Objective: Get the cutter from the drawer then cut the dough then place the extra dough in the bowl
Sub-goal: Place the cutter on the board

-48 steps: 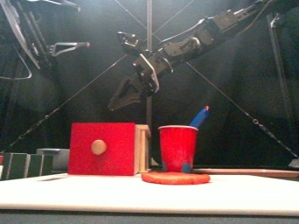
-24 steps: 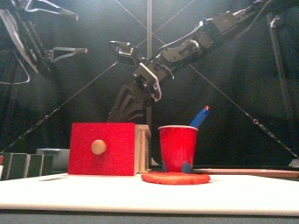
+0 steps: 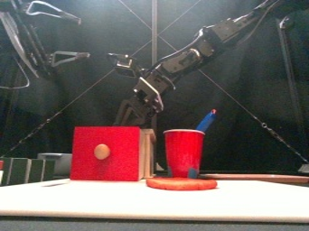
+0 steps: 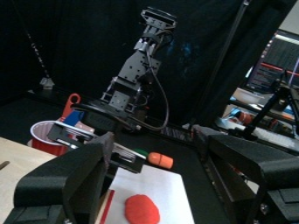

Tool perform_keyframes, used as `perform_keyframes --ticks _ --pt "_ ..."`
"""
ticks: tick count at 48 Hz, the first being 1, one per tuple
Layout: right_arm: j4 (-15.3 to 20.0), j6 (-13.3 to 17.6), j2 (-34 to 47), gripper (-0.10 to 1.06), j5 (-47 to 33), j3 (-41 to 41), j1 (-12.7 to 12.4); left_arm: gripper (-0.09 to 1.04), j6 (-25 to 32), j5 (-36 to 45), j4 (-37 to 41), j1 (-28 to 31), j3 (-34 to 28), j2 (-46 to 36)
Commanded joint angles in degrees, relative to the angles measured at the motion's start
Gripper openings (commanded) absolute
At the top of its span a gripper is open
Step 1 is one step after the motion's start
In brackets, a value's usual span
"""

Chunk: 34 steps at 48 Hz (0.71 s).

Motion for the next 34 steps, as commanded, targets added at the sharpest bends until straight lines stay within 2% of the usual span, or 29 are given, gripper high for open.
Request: perform_keyframes --ticks 1,6,21,26,31,34 --pt "0.0 -0.35 -1.49 0.49 -0.18 -1.93 -0.18 1.03 0.0 -0.09 -0.79 0.18 -0.44 0.0" --pt "-0.26 -0.44 -2.72 0.42 -0.09 -2.37 0.18 1.03 0.0 0.18 -1.49 0.18 -0.26 0.0" --pt "-2.29 0.09 -14.5 0.42 4.83 -0.18 2.37 1.03 0.0 1.67 -4.13 0.18 0.35 0.0" --pt "-2.99 -0.09 -21.18 0.42 5.62 3.43 2.64 1.03 0.0 2.29 -4.92 0.26 0.35 0.0" --pt "-3.87 0.26 -28.3 0.42 5.62 9.4 2.81 1.03 0.09 2.72 -5.54 0.88 0.44 0.0" --pt "-4.13 -0.62 -32.87 0.42 5.54 14.24 3.43 1.03 0.09 2.99 -5.8 1.49 0.44 0.09"
